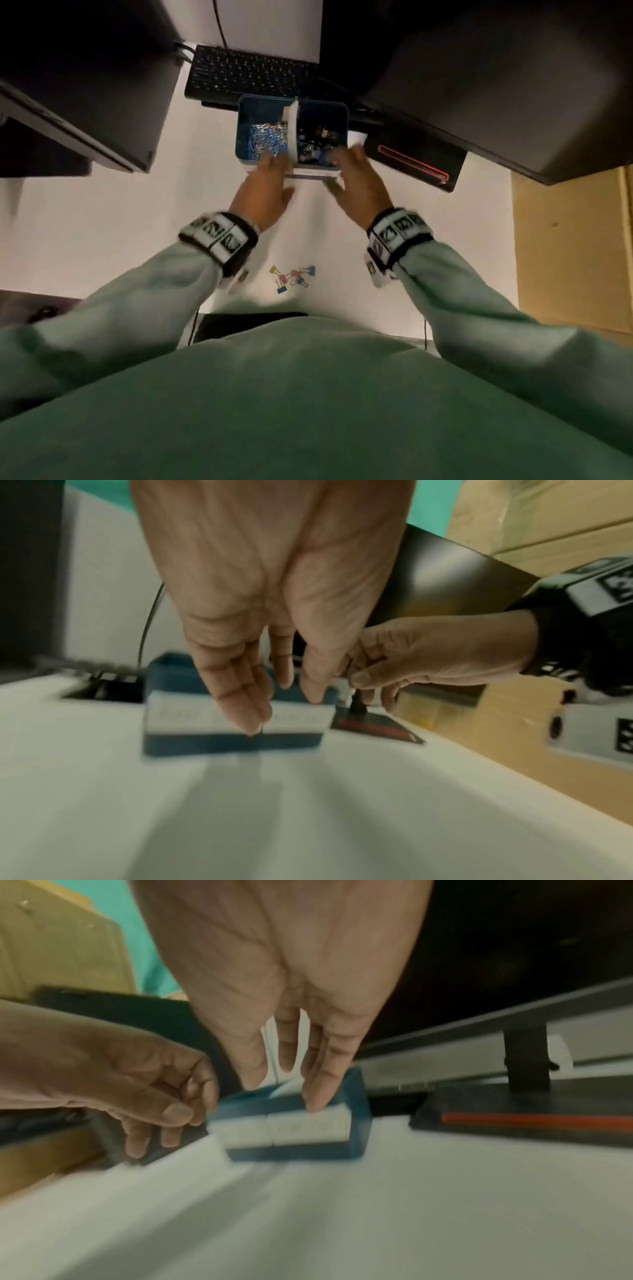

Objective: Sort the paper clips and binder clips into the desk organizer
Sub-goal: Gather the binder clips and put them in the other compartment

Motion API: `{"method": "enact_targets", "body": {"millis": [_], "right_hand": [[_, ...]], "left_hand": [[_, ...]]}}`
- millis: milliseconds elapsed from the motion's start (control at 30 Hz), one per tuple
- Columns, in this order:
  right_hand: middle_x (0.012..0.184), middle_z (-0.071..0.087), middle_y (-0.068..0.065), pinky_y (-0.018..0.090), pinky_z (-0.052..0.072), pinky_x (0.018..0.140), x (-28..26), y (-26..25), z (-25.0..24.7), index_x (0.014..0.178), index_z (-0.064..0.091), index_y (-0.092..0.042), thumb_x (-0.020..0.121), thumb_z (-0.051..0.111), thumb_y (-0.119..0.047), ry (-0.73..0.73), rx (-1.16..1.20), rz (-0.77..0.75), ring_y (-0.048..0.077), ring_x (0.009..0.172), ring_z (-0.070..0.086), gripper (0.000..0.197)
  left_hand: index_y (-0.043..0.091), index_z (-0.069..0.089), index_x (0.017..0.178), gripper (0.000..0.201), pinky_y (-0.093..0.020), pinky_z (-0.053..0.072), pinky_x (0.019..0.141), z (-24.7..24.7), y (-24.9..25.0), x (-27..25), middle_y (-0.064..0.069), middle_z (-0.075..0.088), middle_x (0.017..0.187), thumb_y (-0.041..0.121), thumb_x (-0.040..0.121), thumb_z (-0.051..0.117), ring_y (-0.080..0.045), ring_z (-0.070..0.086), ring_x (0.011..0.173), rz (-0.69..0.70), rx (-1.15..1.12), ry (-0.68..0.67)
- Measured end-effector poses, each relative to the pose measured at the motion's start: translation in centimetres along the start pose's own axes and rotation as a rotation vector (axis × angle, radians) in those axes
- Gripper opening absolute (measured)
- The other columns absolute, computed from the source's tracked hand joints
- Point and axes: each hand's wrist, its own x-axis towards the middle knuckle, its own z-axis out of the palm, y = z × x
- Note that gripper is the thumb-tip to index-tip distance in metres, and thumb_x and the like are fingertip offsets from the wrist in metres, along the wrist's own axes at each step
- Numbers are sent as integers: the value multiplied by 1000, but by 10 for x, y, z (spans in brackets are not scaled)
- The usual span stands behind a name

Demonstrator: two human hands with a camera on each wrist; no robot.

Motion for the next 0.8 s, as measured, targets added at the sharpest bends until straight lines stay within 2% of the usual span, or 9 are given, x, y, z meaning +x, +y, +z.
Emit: {"method": "enact_targets", "body": {"millis": [67,133,200,267,367,467,567,667,800], "right_hand": [[122,42,14,41,53,80,-44,5,23,128,44,-14,86,68,-25,-292,-30,-15,32,94,59,50],[124,37,13,43,53,80,-80,9,52,134,35,-20,83,71,-31,-570,-173,-51,30,96,57,64],[127,35,13,45,53,82,-99,9,78,138,30,-21,81,74,-31,-667,-232,-70,30,104,53,73],[126,35,14,47,54,81,-102,5,94,137,32,-20,80,75,-28,-657,-204,-76,32,108,50,72],[122,39,15,46,54,74,-98,-1,109,131,40,-15,82,72,-24,-615,-203,-125,33,102,51,59],[117,42,17,42,53,69,-95,0,114,123,45,-9,85,67,-18,-557,-205,-127,34,96,53,45],[108,43,18,38,45,61,-93,6,116,111,48,-5,84,61,-9,-494,-153,-95,33,81,54,30],[102,44,19,36,40,55,-91,13,115,106,48,-3,85,51,1,-474,-105,-72,28,62,46,22],[109,48,16,42,51,68,-84,23,101,110,45,-6,93,45,-10,-431,-4,150,31,80,58,17]], "left_hand": [[14,42,123,50,-44,51,80,20,-19,-48,-14,45,118,35,86,66,-35,59,92,-104,51,-240],[13,31,136,78,-46,52,81,47,-32,-86,-16,41,122,51,79,69,-38,57,98,-146,125,-425],[12,24,140,92,-48,52,83,70,-38,-108,-18,36,126,53,73,72,-39,55,103,-138,164,-490],[10,26,139,91,-51,53,83,86,-42,-113,-19,34,129,44,71,77,-40,54,104,-127,199,-467],[5,32,135,75,-51,54,77,96,-47,-105,-21,37,126,26,78,74,-42,58,96,-65,187,-414],[4,33,131,70,-49,55,74,102,-54,-99,-20,40,121,21,77,73,-41,59,93,-16,154,-408],[5,36,126,62,-48,54,69,98,-52,-97,-19,39,116,18,76,70,-41,60,82,-57,94,-384],[5,39,118,42,-46,53,64,94,-47,-95,-18,39,111,12,81,58,-42,59,70,-53,73,-347],[4,44,115,32,-48,52,66,91,-45,-93,-17,43,111,10,84,52,-43,58,74,-19,57,-303]]}}
